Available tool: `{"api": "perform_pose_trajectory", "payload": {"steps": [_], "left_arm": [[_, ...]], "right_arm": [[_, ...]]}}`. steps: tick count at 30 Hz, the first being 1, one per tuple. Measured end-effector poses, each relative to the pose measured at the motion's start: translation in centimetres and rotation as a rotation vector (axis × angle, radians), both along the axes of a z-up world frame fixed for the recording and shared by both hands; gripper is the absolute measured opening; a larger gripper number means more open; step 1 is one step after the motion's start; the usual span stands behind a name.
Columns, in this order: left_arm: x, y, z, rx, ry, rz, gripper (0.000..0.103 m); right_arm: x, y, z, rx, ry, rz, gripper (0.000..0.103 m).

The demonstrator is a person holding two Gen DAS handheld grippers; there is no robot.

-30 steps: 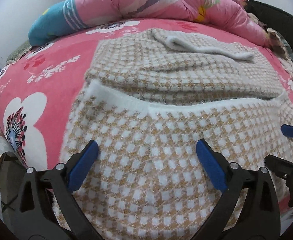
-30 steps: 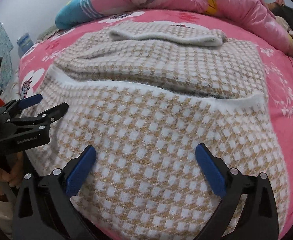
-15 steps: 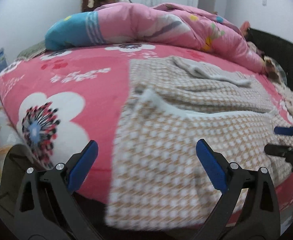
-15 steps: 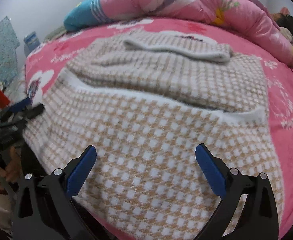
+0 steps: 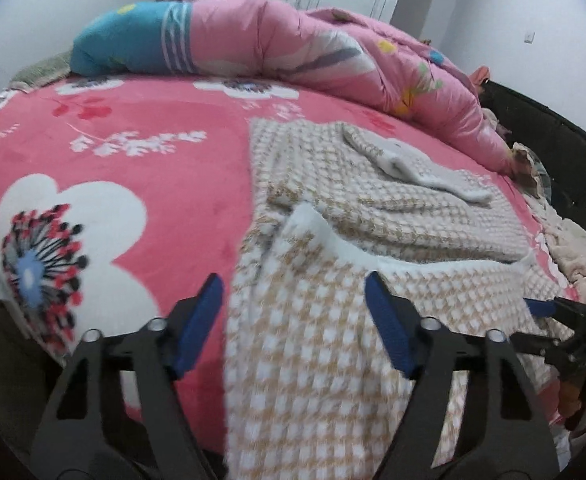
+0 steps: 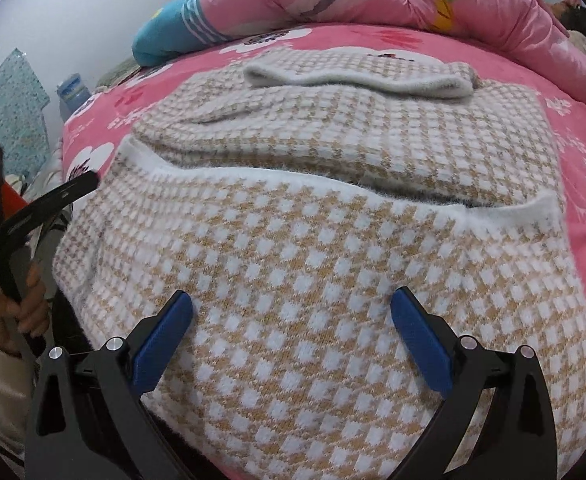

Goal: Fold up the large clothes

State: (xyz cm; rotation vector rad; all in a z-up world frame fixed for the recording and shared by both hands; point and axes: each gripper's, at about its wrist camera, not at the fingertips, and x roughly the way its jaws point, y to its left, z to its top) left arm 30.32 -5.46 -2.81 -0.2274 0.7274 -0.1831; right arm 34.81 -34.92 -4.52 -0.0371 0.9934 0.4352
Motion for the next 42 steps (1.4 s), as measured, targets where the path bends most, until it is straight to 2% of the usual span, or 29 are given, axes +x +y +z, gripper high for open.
{"api": "perform_pose_trajectory", "payload": {"steps": [4,6,7,10,15,16,20,24,26,27,30,32,38,42], "left_arm": [[2.5,-0.8,-0.6,0.007,0.066,-0.024,0.052],[2.8,-0.9,-0.5,0.005,0.063,-0.041,0.051],[2.9,-1.0,-0.2,-0.027,0.049,-0.076,0.05],[2.9,-1.3,0.1,-0.049,0.033,-0.116,0.05],[4.8,-1.3,-1.4,-0.023,0.133,-0.087,0.05],[5.4,-1.1,-1.7,-0.041,0.157,-0.08,0.05],[6.5,-1.1,-1.6,-0.064,0.169,-0.086,0.05],[6.1,-0.9,-1.0,-0.177,0.14,-0.16,0.05],[5.8,-0.9,-0.8,-0.18,0.129,-0.182,0.051],[5.8,-1.0,-0.8,-0.163,0.137,-0.18,0.05],[6.0,-1.6,-1.7,-0.046,0.212,-0.136,0.05],[5.3,-2.1,-1.5,0.003,0.208,-0.129,0.05],[4.3,-5.2,-1.4,0.24,0.2,-0.076,0.051],[4.0,-5.8,-1.2,0.3,0.192,-0.041,0.051]], "right_arm": [[0.1,-0.2,0.0,0.002,-0.001,-0.001,0.096],[0.0,-0.2,0.0,0.001,-0.001,0.0,0.096],[0.0,-0.2,0.0,0.003,-0.001,0.002,0.097],[0.0,-0.2,0.1,0.004,-0.001,0.005,0.097],[0.1,-0.2,0.0,0.009,-0.006,0.011,0.097],[0.1,-0.3,0.0,0.01,-0.007,0.011,0.097],[0.0,-0.2,0.0,0.009,-0.005,0.007,0.097],[0.0,-0.2,0.0,0.009,-0.007,0.008,0.097],[0.0,-0.2,0.0,0.011,-0.008,0.008,0.097],[-0.1,-0.2,0.0,0.012,-0.009,0.008,0.097],[0.0,-0.2,-0.1,0.012,-0.009,0.009,0.097],[-0.1,-0.2,-0.1,0.013,-0.011,0.007,0.097],[-0.3,-0.3,0.0,0.011,-0.012,0.002,0.097],[-0.7,-0.1,1.4,-0.02,-0.047,-0.01,0.096]]}}
